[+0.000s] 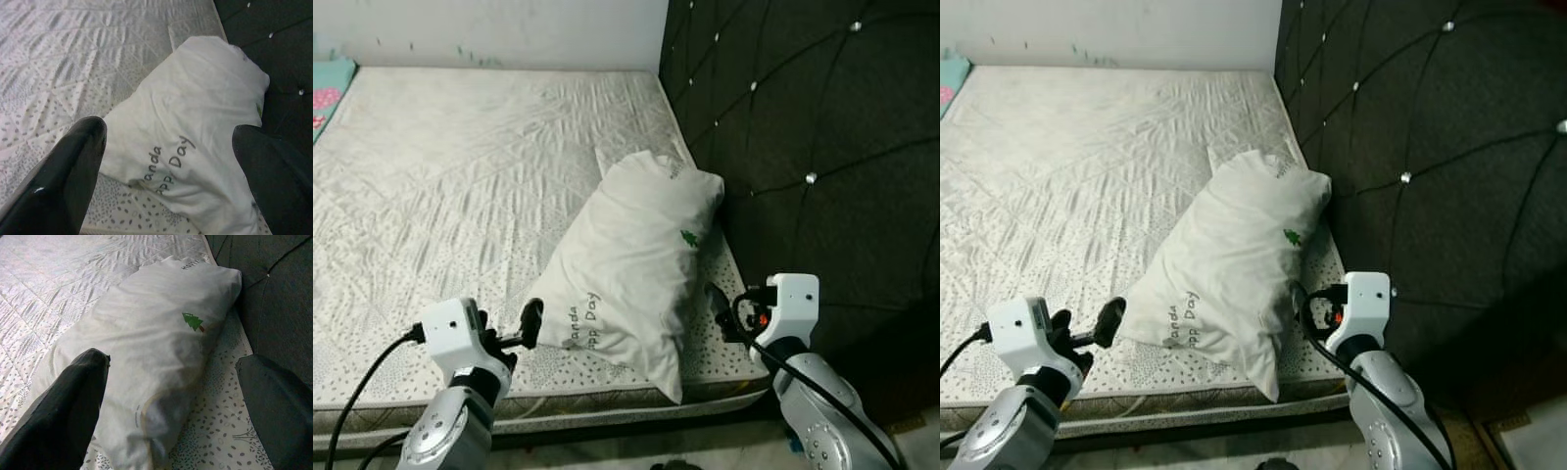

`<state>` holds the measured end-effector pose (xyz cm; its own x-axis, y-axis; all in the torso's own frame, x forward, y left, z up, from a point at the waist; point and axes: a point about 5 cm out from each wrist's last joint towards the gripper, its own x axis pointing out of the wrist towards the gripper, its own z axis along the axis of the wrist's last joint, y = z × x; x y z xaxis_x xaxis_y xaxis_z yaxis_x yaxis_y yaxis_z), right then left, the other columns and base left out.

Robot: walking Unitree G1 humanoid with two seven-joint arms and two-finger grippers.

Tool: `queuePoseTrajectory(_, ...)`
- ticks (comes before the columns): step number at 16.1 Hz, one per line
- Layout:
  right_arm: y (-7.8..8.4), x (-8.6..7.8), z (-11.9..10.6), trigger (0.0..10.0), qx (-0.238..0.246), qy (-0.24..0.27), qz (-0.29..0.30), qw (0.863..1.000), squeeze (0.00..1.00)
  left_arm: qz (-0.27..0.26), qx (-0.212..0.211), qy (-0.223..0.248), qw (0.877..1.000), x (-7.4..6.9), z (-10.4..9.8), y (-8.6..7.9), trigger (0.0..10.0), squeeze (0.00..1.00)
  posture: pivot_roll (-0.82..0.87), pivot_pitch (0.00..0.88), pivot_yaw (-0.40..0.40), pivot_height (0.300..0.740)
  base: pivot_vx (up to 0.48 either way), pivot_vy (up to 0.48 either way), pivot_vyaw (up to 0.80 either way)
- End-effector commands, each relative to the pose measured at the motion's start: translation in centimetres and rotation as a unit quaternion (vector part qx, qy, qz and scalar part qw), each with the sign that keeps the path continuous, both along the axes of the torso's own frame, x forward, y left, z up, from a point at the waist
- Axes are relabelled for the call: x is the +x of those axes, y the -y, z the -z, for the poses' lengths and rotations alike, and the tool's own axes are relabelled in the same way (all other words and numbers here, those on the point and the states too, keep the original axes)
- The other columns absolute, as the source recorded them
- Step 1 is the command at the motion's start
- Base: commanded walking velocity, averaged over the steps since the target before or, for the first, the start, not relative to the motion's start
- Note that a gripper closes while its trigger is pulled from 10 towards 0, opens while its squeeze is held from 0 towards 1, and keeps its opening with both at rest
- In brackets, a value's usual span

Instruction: Clean up the room

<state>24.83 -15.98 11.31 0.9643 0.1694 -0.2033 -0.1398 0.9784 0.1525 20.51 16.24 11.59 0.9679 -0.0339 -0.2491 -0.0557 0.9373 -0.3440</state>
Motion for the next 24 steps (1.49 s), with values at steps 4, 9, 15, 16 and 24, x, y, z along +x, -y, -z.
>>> queuePoseTrajectory(4, -0.1, -0.2, 0.0, 10.0, 0.004, -0.003, -0.005, 1.0, 0.0, 0.001, 0.004, -0.007, 1.0, -0.2, 0.0, -0.1, 10.0, 0.0, -0.01, 0.134, -0.043, 0.62, 0.0, 0.0, 0.0)
queuePoseTrajectory(9, -0.2, -0.2, 0.1, 10.0, 0.003, -0.006, -0.011, 1.0, 0.0, -0.007, 0.016, 0.006, 1.0, -0.1, -0.3, -0.2, 10.0, 0.0, -0.01, 0.121, -0.045, 0.62, 0.0, 0.0, 0.0)
queuePoseTrajectory(15, -0.3, 0.1, 0.3, 10.0, -0.003, -0.009, -0.023, 1.0, 0.0, -0.007, 0.015, 0.031, 0.999, -0.1, -0.8, -0.3, 10.0, 0.0, 0.0, 0.119, -0.058, 0.62, 0.0, 0.0, 0.0)
queuePoseTrajectory(16, -0.3, 0.1, 0.3, 10.0, -0.004, -0.01, -0.026, 1.0, 0.0, -0.006, 0.012, 0.035, 0.999, -0.1, -0.9, -0.2, 10.0, 0.0, 0.0, 0.127, -0.06, 0.62, 0.0, 0.0, 0.0)
queuePoseTrajectory(24, -0.2, 0.1, 0.0, 10.0, -0.002, -0.015, -0.037, 0.999, 0.0, -0.005, 0.007, 0.037, 0.999, -0.4, -1.2, 0.0, 10.0, 0.0, -0.01, 0.182, -0.07, 0.62, 0.24, 0.0, 0.0)
